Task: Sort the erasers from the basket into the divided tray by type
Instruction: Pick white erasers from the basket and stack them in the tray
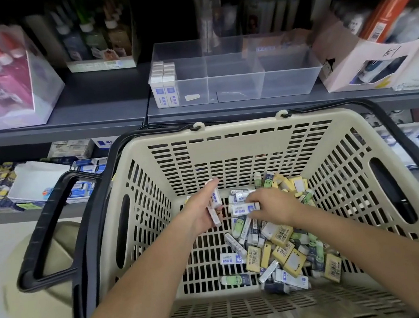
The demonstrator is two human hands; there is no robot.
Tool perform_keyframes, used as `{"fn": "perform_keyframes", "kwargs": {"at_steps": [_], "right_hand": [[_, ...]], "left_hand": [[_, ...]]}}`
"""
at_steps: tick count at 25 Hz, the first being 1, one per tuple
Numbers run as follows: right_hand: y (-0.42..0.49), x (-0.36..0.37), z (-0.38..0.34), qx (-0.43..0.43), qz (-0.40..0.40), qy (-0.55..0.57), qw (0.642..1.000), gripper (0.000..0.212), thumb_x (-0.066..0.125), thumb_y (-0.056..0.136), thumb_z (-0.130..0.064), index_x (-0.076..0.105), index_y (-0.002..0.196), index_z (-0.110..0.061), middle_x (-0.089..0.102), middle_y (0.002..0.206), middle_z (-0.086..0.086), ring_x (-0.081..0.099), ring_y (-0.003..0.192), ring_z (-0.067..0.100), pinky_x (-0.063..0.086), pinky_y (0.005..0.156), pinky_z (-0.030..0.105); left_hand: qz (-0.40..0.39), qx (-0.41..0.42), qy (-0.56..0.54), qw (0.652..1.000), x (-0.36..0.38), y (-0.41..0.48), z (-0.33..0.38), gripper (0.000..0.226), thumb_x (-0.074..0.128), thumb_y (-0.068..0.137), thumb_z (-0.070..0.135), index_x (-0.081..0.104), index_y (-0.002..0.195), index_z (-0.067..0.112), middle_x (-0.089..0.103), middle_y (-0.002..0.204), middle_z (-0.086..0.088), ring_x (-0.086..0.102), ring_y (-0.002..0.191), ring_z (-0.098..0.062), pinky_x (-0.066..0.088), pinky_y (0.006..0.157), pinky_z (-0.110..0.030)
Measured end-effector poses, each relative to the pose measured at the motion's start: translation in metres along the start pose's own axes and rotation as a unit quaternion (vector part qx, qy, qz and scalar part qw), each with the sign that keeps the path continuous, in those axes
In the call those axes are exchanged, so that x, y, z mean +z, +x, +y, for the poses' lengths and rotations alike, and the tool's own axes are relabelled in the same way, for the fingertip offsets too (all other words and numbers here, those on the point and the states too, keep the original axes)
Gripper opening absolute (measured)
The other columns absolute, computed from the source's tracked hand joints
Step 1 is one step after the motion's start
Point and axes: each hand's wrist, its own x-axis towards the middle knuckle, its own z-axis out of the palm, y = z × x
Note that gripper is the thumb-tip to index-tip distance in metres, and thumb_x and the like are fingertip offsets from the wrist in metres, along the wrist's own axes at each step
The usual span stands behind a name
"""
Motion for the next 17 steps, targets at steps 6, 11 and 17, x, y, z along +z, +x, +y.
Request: {"fn": "perform_keyframes", "kwargs": {"at_steps": [6,11,17], "right_hand": [[-0.001,-0.021,-0.011,-0.024,-0.027,0.263,0.964,0.037,0.072,0.078,-0.01,0.056,0.11,-0.021,0.055,0.08,-0.01,0.053,0.061,-0.004,0.042,0.054,0.009],[-0.004,-0.025,0.008,0.025,-0.015,0.182,0.983,0.031,0.073,0.078,-0.024,0.055,0.103,-0.022,0.057,0.095,-0.007,0.055,0.083,0.01,0.045,0.074,0.024],[-0.011,-0.005,0.023,-0.053,-0.107,-0.201,0.972,0.032,0.06,0.085,-0.024,0.059,0.117,-0.029,0.048,0.119,0.001,0.041,0.115,0.021,0.027,0.108,0.042]], "left_hand": [[-0.16,-0.052,0.112,0.979,0.0,-0.004,-0.004,0.026,0.064,0.083,0.04,0.064,0.087,0.014,0.068,0.083,-0.006,0.067,0.075,-0.019,0.056,0.065,-0.031],[-0.187,-0.023,0.124,0.974,0.002,-0.004,-0.006,0.027,0.072,0.078,0.035,0.063,0.096,0.017,0.071,0.082,-0.004,0.067,0.073,-0.016,0.053,0.058,-0.029],[-0.161,-0.01,0.121,0.979,-0.001,-0.003,-0.007,0.019,0.07,0.082,0.026,0.062,0.097,0.018,0.073,0.078,-0.001,0.07,0.073,-0.015,0.056,0.059,-0.032]]}}
